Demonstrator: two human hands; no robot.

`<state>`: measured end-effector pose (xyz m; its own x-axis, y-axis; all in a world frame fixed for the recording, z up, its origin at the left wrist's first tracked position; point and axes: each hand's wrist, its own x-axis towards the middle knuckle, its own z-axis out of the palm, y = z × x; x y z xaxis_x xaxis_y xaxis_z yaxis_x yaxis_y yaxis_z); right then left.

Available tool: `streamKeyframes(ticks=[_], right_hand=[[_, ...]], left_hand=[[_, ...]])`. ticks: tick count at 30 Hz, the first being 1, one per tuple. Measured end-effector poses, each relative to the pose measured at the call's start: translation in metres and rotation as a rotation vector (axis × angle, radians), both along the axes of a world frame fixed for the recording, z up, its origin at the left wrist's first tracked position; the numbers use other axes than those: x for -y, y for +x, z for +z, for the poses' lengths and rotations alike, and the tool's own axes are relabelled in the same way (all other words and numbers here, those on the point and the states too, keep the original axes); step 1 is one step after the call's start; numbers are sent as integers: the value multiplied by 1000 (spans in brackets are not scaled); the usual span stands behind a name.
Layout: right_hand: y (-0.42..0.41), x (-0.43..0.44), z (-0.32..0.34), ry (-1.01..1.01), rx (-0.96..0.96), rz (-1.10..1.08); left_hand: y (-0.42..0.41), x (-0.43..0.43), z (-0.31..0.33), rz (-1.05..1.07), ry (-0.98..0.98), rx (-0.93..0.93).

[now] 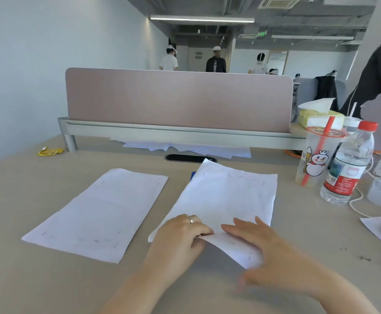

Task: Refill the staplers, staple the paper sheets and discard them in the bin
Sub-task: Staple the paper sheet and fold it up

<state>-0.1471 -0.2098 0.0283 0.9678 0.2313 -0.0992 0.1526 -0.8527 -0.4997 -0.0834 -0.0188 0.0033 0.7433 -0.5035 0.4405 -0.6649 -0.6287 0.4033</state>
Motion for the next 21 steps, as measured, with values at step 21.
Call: streamKeyframes(ticks=[21], right_hand=[[-1, -5, 1, 478, 141, -368]], left_hand=[[-12, -15, 27, -242, -110, -650]])
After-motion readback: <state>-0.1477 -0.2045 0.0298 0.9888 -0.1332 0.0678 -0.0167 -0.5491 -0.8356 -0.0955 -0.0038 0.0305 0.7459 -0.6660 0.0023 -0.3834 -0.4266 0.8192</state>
